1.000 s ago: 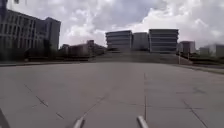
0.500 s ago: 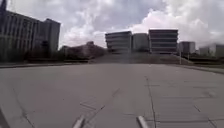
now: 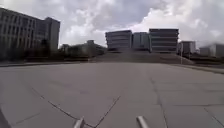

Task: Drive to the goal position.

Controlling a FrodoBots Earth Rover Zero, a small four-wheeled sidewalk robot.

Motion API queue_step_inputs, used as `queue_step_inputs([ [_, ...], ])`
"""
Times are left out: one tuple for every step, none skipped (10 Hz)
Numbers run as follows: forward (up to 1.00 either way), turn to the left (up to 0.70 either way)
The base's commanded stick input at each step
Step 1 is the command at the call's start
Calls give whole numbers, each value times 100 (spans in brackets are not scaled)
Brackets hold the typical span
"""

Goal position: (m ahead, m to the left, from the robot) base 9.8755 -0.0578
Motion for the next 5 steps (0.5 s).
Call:
queue_step_inputs([
  [70,0],
  [70,0],
  [70,0],
  [70,0],
  [70,0],
])
